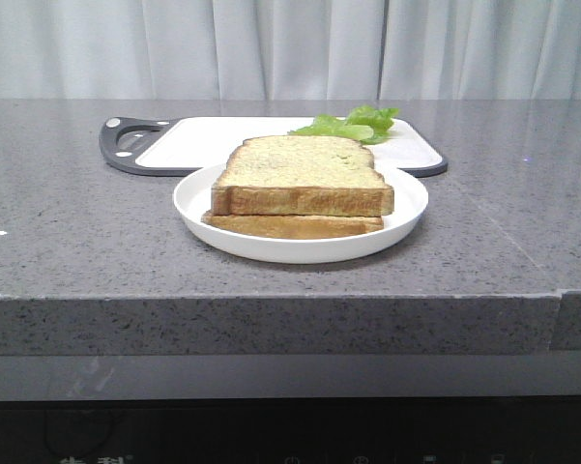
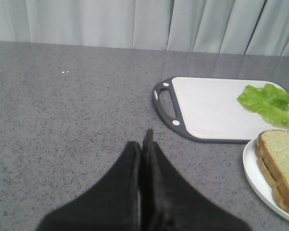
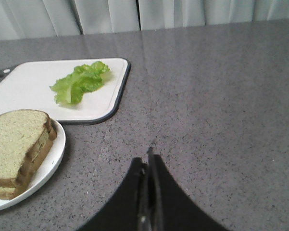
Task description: Left arm grabs bread, right arm adds lettuce
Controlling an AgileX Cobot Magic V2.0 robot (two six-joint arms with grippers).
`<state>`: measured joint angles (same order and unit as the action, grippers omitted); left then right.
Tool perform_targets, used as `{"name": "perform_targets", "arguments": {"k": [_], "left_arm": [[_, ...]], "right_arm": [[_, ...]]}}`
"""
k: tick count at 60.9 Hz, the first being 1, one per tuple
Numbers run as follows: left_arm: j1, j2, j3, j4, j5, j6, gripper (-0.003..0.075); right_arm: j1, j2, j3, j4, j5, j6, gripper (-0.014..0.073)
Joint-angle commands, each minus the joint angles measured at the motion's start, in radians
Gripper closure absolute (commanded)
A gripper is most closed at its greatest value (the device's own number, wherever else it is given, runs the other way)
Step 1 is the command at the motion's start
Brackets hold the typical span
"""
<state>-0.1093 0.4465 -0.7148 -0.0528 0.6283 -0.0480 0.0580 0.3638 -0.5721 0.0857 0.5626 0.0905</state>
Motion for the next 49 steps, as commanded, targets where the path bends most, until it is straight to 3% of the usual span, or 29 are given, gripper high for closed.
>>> {"name": "perform_targets", "arguments": {"k": [1,13,16,21,25,30,35,49], "left_arm": [[0.002,0.038,-0.033,-0.007,-0.076,-0.007,0.0741],[0.002,0.092,-0.035,-0.005,-0.065,-0.005,0.0738],[0.000,0.116,-0.039,-0.005,-0.060,-0.002,0.0706],[-0.002,0.162,-0.053,-0.010,-0.042,0.000,0.0582],[-0.002,0.204,-0.078,-0.033,-0.012,0.004,0.0436],[-0.006,0.248,-0.109,-0.078,0.038,0.018,0.0344],[-0.022,0.301,-0.145,-0.172,0.095,0.099,0.0349],[-0.113,0.477,-0.236,-0.430,0.199,0.198,0.0357]], "right_arm": [[-0.006,0.043,-0.025,0.002,-0.065,-0.009,0.0711],[-0.006,0.078,-0.022,0.002,-0.045,-0.009,0.0707],[-0.006,0.090,-0.022,0.003,-0.033,-0.009,0.0686],[-0.006,0.105,-0.022,0.003,-0.019,-0.009,0.0575],[-0.006,0.115,-0.022,0.003,-0.017,-0.009,0.0420],[-0.006,0.120,-0.022,0.003,-0.021,-0.009,0.0276],[-0.006,0.124,-0.022,0.003,-0.024,-0.009,0.0221],[-0.006,0.124,-0.022,0.003,-0.027,-0.009,0.0230]]}}
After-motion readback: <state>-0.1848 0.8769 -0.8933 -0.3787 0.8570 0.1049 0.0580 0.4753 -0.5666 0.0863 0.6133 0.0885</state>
